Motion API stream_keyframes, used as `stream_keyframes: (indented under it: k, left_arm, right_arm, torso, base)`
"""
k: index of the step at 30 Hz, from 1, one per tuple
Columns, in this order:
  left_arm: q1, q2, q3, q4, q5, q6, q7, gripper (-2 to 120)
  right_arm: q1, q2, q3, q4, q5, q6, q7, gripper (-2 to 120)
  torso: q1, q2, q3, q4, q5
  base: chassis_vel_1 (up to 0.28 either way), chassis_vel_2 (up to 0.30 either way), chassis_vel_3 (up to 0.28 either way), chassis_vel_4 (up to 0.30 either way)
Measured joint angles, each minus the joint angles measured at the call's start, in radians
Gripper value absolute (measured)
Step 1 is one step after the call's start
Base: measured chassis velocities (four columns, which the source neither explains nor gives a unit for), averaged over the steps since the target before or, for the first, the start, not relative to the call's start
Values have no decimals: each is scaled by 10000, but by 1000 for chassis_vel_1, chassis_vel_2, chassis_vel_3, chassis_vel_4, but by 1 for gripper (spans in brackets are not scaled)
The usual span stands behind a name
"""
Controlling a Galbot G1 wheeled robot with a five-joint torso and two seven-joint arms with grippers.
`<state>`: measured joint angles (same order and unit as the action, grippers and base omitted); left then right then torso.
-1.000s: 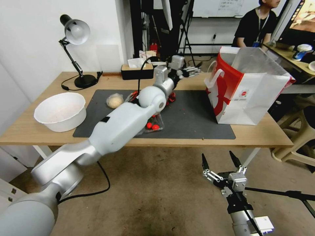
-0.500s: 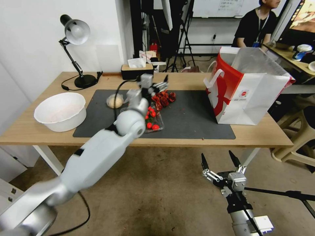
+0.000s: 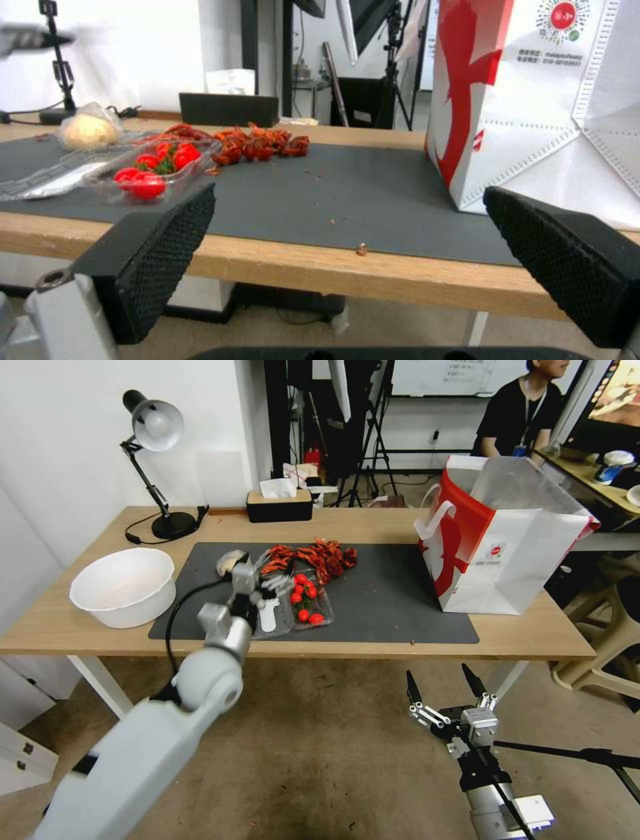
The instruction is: Pick up the trash from the table and place it into the takeout bag.
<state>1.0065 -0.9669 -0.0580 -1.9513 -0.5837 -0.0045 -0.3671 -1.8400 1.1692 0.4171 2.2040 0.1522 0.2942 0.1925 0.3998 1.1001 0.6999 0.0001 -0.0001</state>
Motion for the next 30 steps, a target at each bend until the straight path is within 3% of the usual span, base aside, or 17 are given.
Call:
stream_keyframes:
  k: [14, 21, 30]
  left_arm:
    - [2974, -93, -1480, -902, 1319, -471, -296, 100]
    - [3802, -387, -2110, -1058, 2152, -591, -302, 100]
    - [4512, -454, -2505, -1027, 2244, -966, -117, 100]
  right_arm:
    - [19, -58, -15, 93, 34, -33, -3, 100]
    - [4, -60, 35, 159, 132, -33, 28, 100]
    - [-36, -123, 148, 250, 242, -37, 53, 100]
  torso:
    - [0, 0, 0, -1, 1]
    - [0, -2, 0, -1, 1]
    - [1, -2, 1, -1, 1]
  base:
    - [0, 0, 0, 0]
    - [0, 0, 0, 0]
    - [0, 0, 0, 0]
